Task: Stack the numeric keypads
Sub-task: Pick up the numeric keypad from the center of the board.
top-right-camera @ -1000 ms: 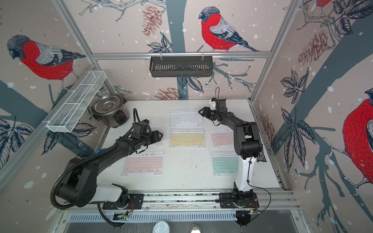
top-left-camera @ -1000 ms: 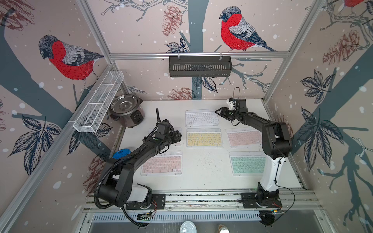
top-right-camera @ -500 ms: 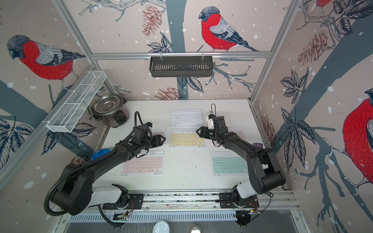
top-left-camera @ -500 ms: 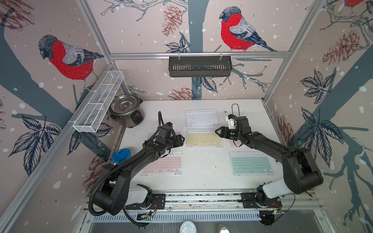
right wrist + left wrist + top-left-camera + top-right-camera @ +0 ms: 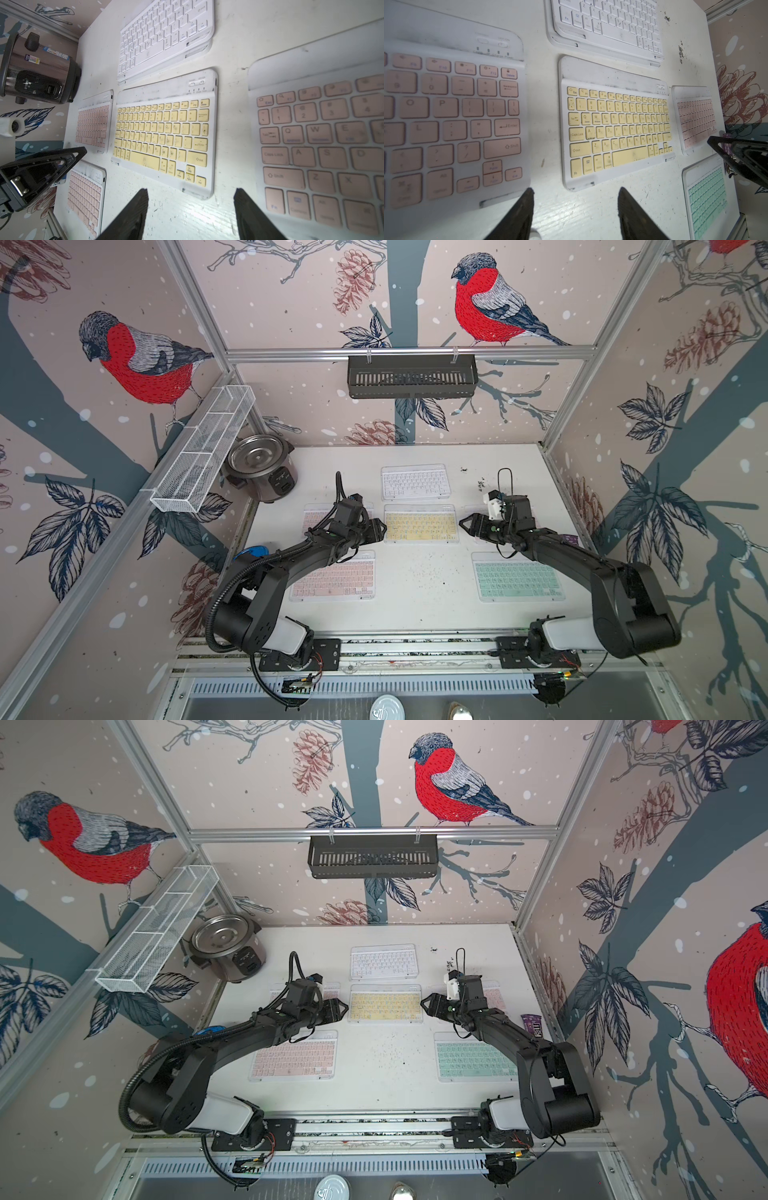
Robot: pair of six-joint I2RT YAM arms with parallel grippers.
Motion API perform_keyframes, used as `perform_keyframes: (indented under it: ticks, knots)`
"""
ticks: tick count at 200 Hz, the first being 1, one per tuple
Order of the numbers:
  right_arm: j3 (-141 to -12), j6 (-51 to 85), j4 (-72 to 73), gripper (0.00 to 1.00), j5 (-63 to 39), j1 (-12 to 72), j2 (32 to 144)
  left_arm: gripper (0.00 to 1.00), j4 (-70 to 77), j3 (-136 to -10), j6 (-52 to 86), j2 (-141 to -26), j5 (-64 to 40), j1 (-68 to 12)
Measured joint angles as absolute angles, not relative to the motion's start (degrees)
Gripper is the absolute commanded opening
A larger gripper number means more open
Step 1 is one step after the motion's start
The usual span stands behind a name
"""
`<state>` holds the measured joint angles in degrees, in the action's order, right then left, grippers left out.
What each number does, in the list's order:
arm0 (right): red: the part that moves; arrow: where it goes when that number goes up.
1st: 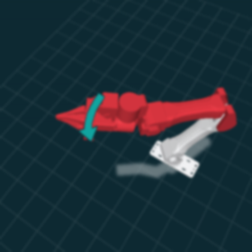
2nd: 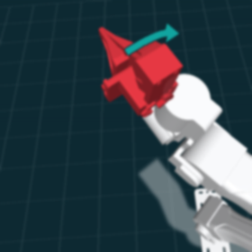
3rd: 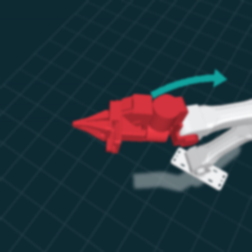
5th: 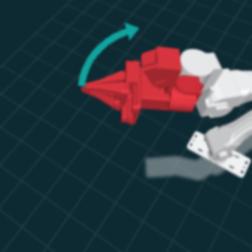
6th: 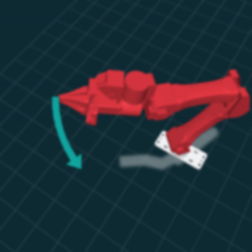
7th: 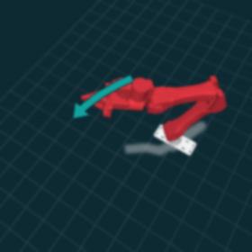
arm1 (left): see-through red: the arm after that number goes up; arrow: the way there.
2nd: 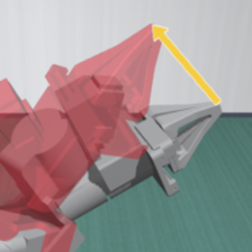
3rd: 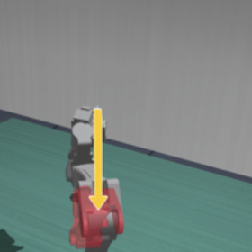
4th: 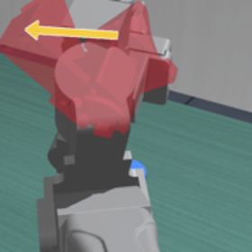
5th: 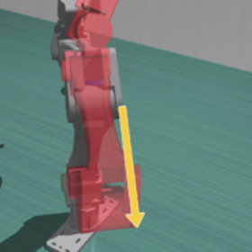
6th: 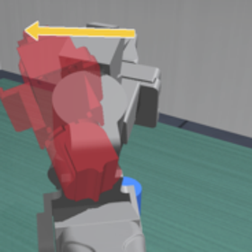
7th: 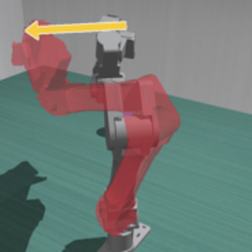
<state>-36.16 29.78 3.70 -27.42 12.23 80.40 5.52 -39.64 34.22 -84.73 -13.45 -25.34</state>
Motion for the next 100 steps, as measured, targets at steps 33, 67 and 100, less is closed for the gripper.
perform_keyframes:
  ticks: [33, 67, 100]
  knots:
    - [-36.88, 29.45, 4.91, 0.67, -28.05, 12.27, 83.22, 0.64, 5.78, -42.70, 34.15, -88.55, -13.47, -25.58]
    - [-37.89, 28.27, 4.97, 0.68, -26.41, 14.02, 84.86, 0.63, 5.82, -44.99, 34.06, -92.16, -13.89, -25.80]
    - [-39.13, 27.05, 5.02, 0.68, -25.26, 15.51, 87.26, 0.62, 6.66, -46.81, 34.06, -95.13, -14.55, -26.22]
